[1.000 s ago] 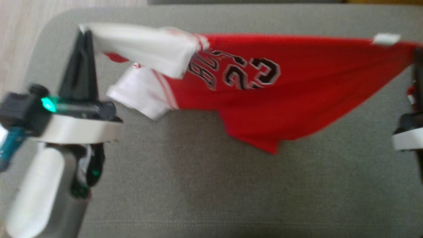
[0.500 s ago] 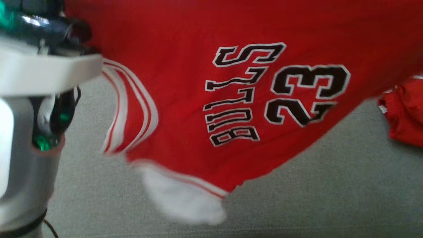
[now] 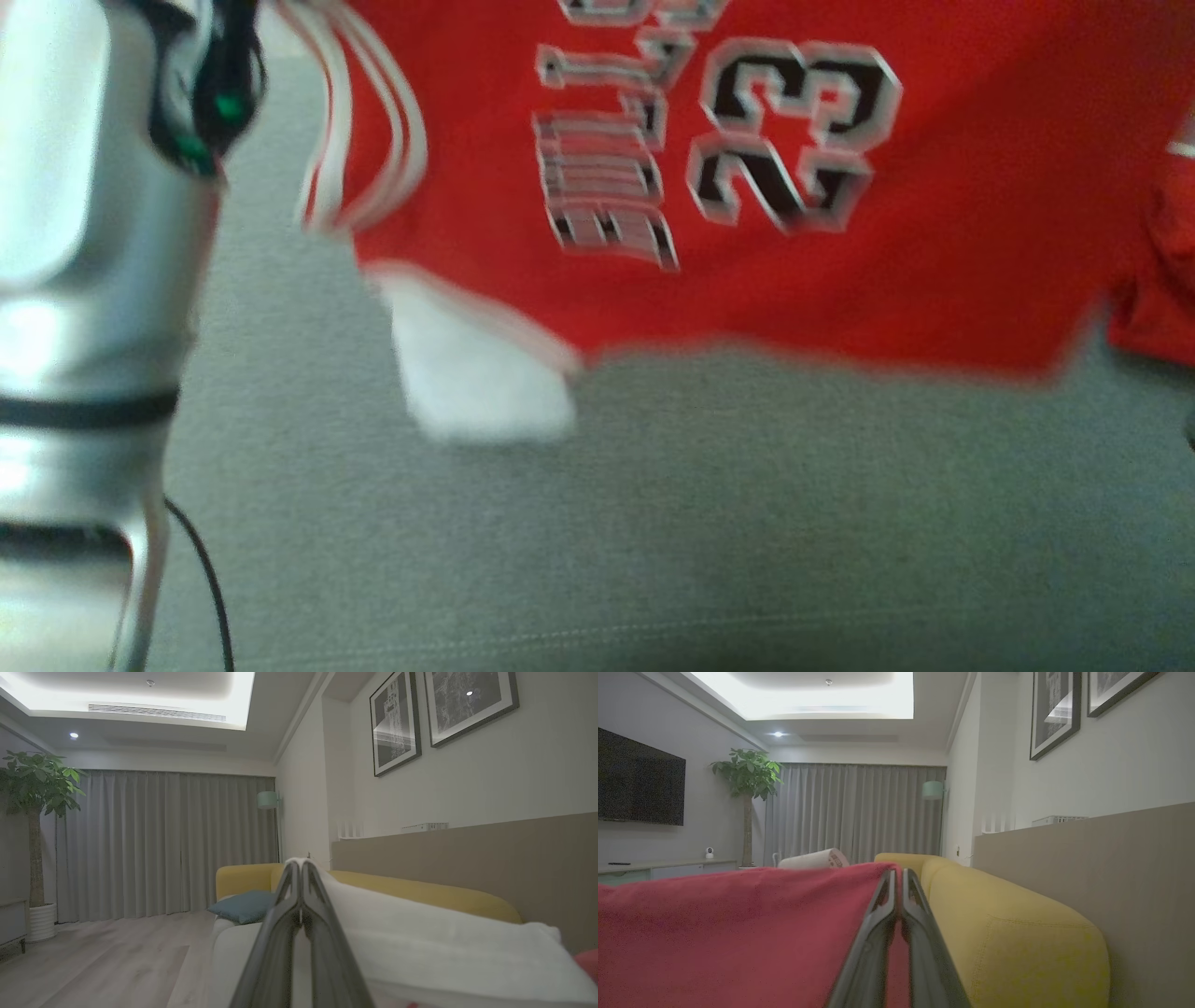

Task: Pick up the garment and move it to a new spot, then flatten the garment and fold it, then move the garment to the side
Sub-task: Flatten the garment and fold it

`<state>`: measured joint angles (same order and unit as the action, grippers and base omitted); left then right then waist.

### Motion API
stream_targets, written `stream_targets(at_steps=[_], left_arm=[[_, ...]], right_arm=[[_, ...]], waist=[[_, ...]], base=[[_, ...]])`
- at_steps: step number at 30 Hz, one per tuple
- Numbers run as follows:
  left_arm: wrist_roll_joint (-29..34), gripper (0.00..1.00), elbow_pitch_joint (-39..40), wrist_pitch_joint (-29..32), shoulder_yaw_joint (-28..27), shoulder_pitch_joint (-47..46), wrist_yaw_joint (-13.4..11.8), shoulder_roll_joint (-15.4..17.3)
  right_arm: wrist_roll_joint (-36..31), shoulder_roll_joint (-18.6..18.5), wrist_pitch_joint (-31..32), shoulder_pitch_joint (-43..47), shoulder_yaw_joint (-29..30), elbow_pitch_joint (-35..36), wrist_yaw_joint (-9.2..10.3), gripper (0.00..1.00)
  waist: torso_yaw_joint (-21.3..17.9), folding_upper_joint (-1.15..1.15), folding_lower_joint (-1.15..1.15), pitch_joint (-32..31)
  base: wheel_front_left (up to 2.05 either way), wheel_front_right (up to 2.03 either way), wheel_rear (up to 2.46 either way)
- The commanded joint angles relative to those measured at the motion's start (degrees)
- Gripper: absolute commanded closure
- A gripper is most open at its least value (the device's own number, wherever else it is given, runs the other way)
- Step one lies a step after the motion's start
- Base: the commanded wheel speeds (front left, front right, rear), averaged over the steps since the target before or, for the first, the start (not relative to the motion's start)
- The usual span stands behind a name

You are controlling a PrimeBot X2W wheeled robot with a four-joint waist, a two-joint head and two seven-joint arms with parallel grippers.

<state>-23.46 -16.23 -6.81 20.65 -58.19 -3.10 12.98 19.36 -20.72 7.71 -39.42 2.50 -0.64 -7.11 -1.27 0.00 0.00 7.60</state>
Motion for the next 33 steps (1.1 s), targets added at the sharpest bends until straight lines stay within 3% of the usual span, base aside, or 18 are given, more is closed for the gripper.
stream_targets(at_steps=[1, 9, 18, 26, 33], left_arm=[[-0.2, 1.0, -6.1, -2.8, -2.7, -7.6, 0.9, 1.6], [1.2, 1.0, -25.4, -8.0, -5.3, -19.1, 1.1, 0.4], [1.3, 1.0, -37.1, -8.2, -6.8, -14.5, 2.8, -4.8], [1.6, 1.0, -45.0, -8.2, -7.4, -7.5, 4.7, -7.3], [2.7, 1.0, -43.0, -8.2, -9.1, -2.5, 5.1, -7.5]], right_arm=[[0.2, 1.8, -2.9, -8.3, -4.0, -5.6, -0.37, 1.0], [0.2, 7.8, -16.7, -27.9, -14.2, -33.3, -0.37, 1.0], [3.3, 10.2, -21.7, -32.5, -25.6, -53.8, -0.37, 1.0], [8.3, 11.3, -22.6, -27.9, -31.3, -59.6, -0.37, 1.0], [11.0, 9.6, -22.7, -20.2, -31.6, -53.3, -0.37, 1.0]], waist=[[-2.3, 0.0, 0.0, 1.8], [-4.6, 0.0, 0.0, 6.3], [-2.2, 0.0, 0.0, 14.3], [-1.5, 0.0, 0.0, 17.9], [-0.9, 0.0, 0.0, 17.1]], base=[[0.0, 0.0, 0.0], [0.0, 0.0, 0.0], [0.0, 0.0, 0.0], [0.0, 0.0, 0.0], [0.0, 0.0, 0.0]])
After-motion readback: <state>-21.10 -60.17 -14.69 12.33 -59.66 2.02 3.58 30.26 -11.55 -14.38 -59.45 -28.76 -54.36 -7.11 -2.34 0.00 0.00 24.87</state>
